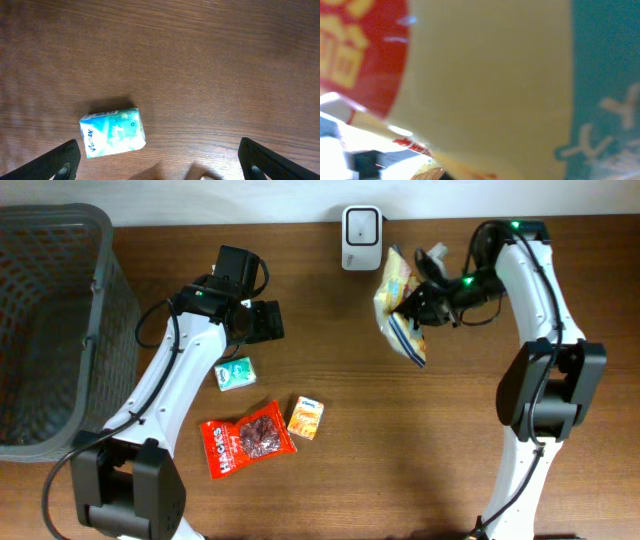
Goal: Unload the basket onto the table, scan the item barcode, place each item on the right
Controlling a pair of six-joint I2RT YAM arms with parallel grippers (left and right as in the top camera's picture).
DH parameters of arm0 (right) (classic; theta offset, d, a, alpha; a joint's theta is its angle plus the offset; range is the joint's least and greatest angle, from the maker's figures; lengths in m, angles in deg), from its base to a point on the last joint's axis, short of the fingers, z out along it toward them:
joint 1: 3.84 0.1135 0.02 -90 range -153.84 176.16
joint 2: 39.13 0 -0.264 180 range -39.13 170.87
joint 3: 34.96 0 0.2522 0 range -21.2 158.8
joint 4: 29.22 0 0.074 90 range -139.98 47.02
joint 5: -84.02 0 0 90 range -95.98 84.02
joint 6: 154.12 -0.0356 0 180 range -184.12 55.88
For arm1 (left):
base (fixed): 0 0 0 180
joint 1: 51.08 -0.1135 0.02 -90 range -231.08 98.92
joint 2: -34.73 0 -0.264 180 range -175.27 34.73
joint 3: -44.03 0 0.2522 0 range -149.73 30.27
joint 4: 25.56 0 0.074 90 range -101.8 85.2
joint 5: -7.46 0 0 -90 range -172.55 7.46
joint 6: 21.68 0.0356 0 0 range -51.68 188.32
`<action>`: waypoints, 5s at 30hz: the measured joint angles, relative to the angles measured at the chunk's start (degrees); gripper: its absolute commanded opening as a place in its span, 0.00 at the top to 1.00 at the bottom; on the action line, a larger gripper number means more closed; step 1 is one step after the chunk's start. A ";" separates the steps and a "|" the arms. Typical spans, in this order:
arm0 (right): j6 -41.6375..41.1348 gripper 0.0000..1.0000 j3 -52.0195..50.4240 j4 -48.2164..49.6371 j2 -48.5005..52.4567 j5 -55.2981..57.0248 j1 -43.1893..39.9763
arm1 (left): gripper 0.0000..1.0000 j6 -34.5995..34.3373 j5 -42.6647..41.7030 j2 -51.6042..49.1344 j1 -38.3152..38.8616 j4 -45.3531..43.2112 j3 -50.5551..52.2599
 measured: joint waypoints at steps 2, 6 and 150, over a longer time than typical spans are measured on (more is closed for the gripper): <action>-6.73 0.96 0.00 0.20 0.00 -1.49 -1.42 | 0.01 0.00 0.02 0.00 0.00 0.00 0.00; -20.09 0.96 0.00 1.57 0.00 -2.67 -3.61 | 0.01 0.00 0.00 0.00 0.00 -0.02 0.00; -28.13 0.96 0.42 63.19 0.00 59.98 18.75 | 0.01 0.00 -0.46 0.00 0.00 -0.87 0.00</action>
